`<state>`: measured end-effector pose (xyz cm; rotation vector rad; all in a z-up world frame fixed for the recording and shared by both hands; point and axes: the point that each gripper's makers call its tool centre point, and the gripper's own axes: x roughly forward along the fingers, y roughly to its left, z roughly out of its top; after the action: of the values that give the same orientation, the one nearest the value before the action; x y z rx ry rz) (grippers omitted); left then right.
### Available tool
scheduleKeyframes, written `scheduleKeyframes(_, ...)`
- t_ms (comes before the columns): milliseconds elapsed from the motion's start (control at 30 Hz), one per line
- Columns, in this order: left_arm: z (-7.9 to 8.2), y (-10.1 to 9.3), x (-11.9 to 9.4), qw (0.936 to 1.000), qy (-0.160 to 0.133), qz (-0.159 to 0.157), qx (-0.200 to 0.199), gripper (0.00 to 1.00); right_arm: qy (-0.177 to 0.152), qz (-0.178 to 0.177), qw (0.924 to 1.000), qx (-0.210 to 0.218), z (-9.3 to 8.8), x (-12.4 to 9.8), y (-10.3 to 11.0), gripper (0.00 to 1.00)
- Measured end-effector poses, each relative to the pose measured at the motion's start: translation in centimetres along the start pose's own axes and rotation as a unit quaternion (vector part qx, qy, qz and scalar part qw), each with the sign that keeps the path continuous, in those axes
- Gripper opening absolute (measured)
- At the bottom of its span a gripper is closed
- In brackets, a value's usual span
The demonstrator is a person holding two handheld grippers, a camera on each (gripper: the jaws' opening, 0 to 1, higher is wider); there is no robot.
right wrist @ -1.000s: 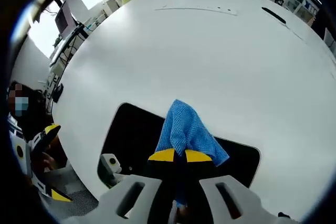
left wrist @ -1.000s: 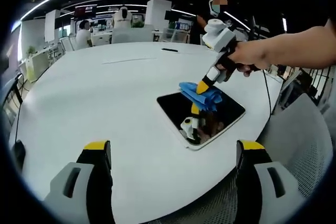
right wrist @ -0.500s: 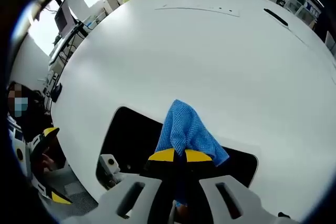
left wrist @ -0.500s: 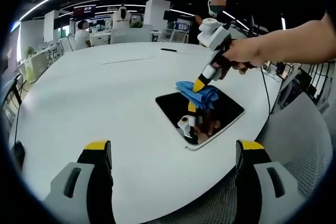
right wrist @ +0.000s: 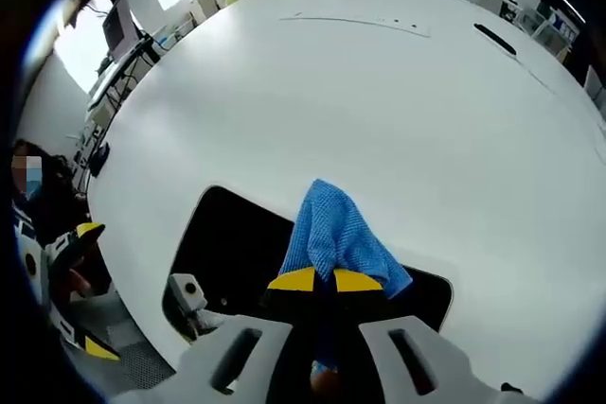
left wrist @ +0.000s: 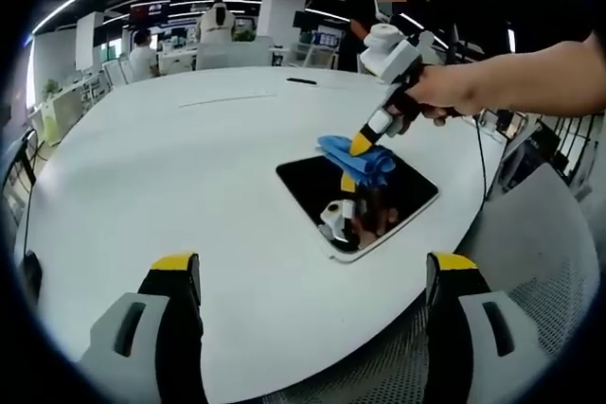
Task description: Wipe the mirror surface with the cleaning cloth until all visible marks leave the cleaned area.
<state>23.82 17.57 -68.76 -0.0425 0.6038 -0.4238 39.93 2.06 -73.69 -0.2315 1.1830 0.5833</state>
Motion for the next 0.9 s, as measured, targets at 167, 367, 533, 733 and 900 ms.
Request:
scheduleKeyframes(167,-0.1,0.0,-0.1,1.0,0.003,0.002,0.003,0.99,-0.003,0.001,1.0,0.005,-0.2,-0.2,-0.7,0.0)
scheduleKeyframes(367,0.1,0.1,-0.1,1.0,0.001,0.005,0.004,0.99,0.0,-0.002,1.0,0.006,-0.4,-0.3,-1.2,0.0)
scheduleKeyframes(533,0.1,0.2,-0.1,1.0,-0.001,0.006,0.003,0.99,0.002,-0.006,0.9999,0.008,-0.5,-0.4,-1.8,0.0)
scheduleKeyframes(733,0.2,0.3,-0.1,1.0,-0.002,0.008,0.002,0.99,0.004,-0.01,0.9999,0.008,-0.4,-0.3,-2.1,0.0)
scheduleKeyframes(900,0.3,0.3,-0.1,1.0,-0.004,0.007,0.002,0.99,0.002,-0.014,0.9999,0.009,-0.6,-0.4,-2.3,0.0)
